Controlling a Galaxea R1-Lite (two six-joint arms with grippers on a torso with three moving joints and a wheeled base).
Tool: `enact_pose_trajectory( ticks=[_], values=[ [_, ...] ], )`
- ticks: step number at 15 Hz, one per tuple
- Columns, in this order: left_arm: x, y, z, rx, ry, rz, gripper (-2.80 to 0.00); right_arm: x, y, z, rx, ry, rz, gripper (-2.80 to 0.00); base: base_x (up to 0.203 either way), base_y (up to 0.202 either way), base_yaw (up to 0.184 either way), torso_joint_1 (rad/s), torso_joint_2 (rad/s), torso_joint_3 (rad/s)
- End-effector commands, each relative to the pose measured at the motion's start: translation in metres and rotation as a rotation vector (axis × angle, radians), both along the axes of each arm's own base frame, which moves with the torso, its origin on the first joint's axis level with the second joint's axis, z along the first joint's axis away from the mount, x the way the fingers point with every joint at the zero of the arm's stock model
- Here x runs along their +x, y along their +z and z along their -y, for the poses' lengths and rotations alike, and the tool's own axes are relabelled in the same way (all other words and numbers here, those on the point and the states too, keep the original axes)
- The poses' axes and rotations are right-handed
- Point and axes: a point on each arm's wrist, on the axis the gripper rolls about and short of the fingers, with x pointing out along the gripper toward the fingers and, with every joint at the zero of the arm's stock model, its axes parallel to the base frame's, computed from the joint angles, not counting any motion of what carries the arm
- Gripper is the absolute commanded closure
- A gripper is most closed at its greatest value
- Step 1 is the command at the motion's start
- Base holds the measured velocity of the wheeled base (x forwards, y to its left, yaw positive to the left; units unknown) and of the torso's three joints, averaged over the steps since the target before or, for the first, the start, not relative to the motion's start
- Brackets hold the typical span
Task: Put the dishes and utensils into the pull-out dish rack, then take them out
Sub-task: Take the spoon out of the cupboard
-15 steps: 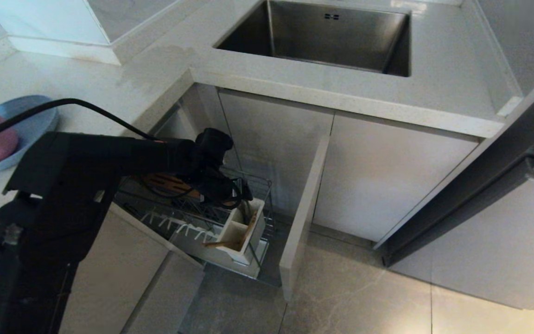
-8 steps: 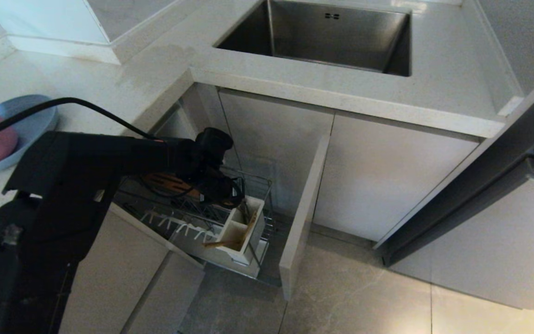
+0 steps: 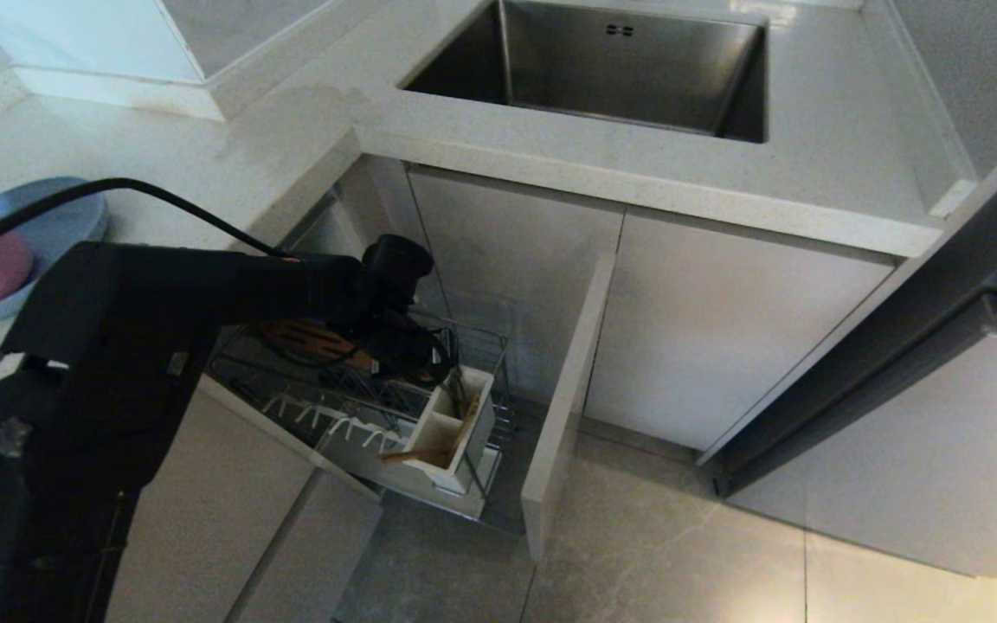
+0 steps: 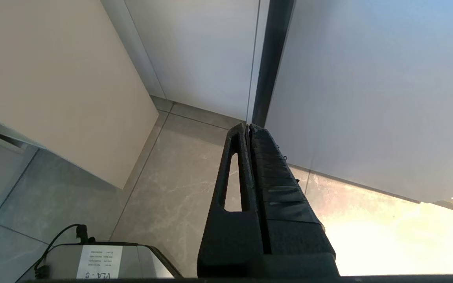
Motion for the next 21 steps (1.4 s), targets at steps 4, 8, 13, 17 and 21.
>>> enact_pose_trajectory(
  ticks=[4, 8, 13, 17, 21],
  values=[
    [-0.012, 0.031, -0.003, -0.017, 0.007, 0.064, 0.00, 0.000, 0.000, 0.000, 0.000, 0.000, -0.001, 0.00, 0.000, 0.000, 0.000, 0.000, 0.00, 0.000],
    [-0.022, 0.051, -0.005, -0.016, 0.017, 0.109, 0.00, 0.000, 0.000, 0.000, 0.000, 0.000, -0.001, 0.00, 0.000, 0.000, 0.000, 0.000, 0.00, 0.000],
    [-0.032, 0.069, -0.008, -0.011, 0.032, 0.150, 0.00, 0.000, 0.000, 0.000, 0.000, 0.000, -0.001, 0.00, 0.000, 0.000, 0.000, 0.000, 0.00, 0.000],
    [-0.042, 0.089, -0.012, -0.007, 0.047, 0.202, 0.00, 0.000, 0.000, 0.000, 0.000, 0.000, -0.001, 0.00, 0.000, 0.000, 0.000, 0.000, 0.00, 0.000],
    [-0.056, 0.104, -0.012, 0.001, 0.051, 0.224, 0.00, 0.000, 0.000, 0.000, 0.000, 0.000, -0.001, 0.00, 0.000, 0.000, 0.000, 0.000, 0.00, 0.000]
  ],
)
